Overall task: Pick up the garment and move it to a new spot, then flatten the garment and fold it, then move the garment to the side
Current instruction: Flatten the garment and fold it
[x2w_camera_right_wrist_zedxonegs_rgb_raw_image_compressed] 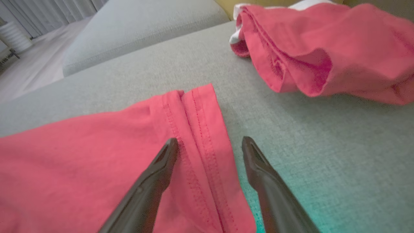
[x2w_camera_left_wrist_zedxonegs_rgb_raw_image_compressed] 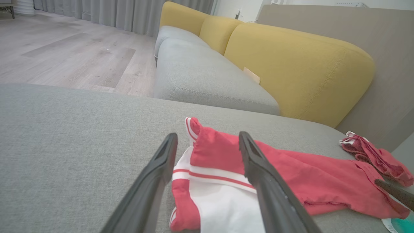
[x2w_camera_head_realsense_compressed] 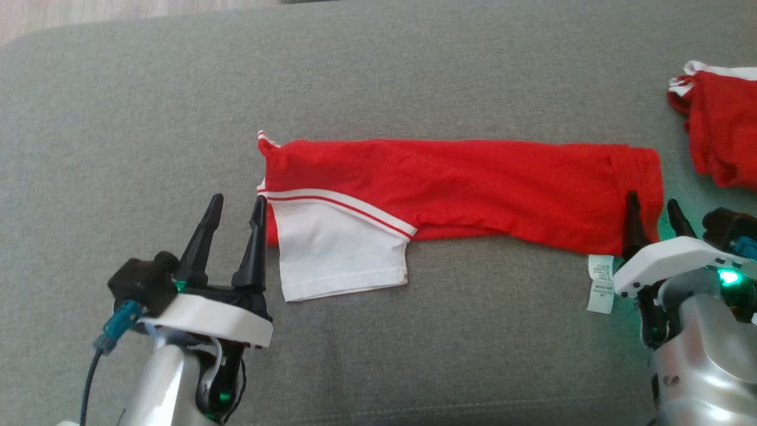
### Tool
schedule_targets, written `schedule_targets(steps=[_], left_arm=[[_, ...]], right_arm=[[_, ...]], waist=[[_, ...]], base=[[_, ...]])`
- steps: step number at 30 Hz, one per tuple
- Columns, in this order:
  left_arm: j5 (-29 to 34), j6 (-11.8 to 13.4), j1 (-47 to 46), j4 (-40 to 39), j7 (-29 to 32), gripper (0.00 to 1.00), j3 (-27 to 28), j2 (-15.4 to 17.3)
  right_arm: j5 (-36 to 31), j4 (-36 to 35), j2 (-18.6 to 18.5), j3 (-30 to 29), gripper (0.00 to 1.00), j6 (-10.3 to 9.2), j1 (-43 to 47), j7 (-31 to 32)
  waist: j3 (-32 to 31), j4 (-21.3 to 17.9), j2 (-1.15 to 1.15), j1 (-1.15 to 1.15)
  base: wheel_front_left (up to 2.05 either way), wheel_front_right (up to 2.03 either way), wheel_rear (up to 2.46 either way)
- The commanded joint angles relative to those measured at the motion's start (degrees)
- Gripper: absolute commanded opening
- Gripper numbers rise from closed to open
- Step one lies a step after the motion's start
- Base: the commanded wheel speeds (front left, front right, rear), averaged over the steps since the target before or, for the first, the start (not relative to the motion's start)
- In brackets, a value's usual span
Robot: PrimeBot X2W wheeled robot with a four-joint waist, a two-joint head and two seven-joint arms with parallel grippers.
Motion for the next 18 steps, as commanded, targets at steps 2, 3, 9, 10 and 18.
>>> schedule_targets(steps=[2,3,9,10,18], left_arm=[[0.5,-0.3,-2.9,-1.5,-0.7,1.00,1.5,0.1],[0.6,-0.3,-3.0,-1.4,-0.7,1.00,1.5,0.1],[0.6,-0.3,-3.4,-1.4,-0.7,1.00,1.2,0.0],[0.5,-0.3,-3.5,-1.4,-0.7,1.00,1.2,0.0],[0.4,-0.4,-3.4,-1.1,-0.7,1.00,1.2,0.0]], right_arm=[[-1.9,0.7,0.6,-0.1,1.00,-0.05,-2.8,0.2],[-2.5,1.7,0.7,-0.7,1.00,-0.05,-3.4,0.3],[-3.4,7.6,0.9,-1.6,1.00,-0.05,-6.2,0.9],[-2.9,8.6,0.9,-1.0,1.00,-0.05,-6.6,1.0],[0.5,12.3,0.9,1.8,0.00,-0.05,-8.2,-0.7]], waist=[[0.5,0.5,0.00,0.00],[0.7,0.5,0.00,0.00],[1.3,0.8,0.00,0.00],[1.3,0.8,0.00,0.00],[1.0,0.1,0.00,0.00]], base=[[0.00,0.00,0.00],[0.00,0.00,0.00],[0.00,0.00,0.00],[0.00,0.00,0.00],[0.00,0.00,0.00]])
